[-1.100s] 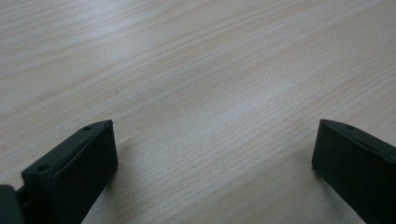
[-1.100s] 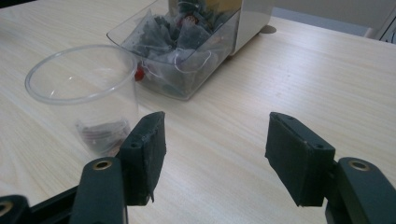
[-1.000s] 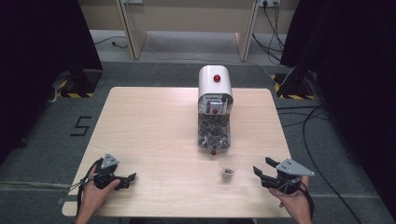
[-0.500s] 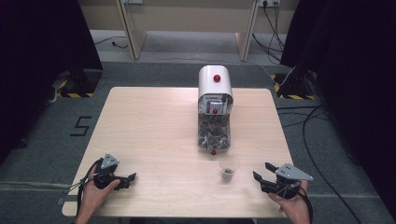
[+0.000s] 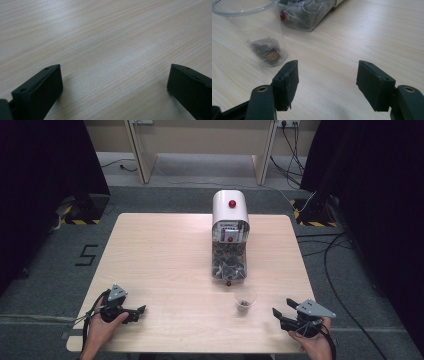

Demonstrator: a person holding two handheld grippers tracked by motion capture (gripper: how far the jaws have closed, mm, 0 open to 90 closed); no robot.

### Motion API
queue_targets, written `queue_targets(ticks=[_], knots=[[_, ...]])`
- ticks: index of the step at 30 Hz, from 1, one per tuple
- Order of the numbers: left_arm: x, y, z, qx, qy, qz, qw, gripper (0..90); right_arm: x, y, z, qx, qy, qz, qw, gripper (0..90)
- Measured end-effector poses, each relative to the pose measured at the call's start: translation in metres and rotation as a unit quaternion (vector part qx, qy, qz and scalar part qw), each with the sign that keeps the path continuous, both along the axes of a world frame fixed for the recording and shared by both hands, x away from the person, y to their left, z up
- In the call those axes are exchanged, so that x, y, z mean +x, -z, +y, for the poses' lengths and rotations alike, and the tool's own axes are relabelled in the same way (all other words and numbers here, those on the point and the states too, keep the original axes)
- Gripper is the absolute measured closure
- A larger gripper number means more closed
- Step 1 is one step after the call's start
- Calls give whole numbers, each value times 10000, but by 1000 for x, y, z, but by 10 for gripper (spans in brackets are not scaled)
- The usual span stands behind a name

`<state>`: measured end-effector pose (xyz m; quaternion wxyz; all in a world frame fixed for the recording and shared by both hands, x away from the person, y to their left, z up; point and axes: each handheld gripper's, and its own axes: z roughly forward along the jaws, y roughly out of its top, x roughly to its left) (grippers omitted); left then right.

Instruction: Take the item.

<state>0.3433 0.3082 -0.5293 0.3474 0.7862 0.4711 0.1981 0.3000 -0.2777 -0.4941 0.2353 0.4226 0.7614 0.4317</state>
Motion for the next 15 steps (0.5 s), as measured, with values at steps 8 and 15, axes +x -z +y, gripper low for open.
queue_targets(ticks=[8,15], knots=[[0,0,0,0,-1,-1,10000,0,-5,5,1,134,181,-24,9997,278],[0,0,0,1,1,-1,10000,0,-12,11,4,173,183,3,9997,242]])
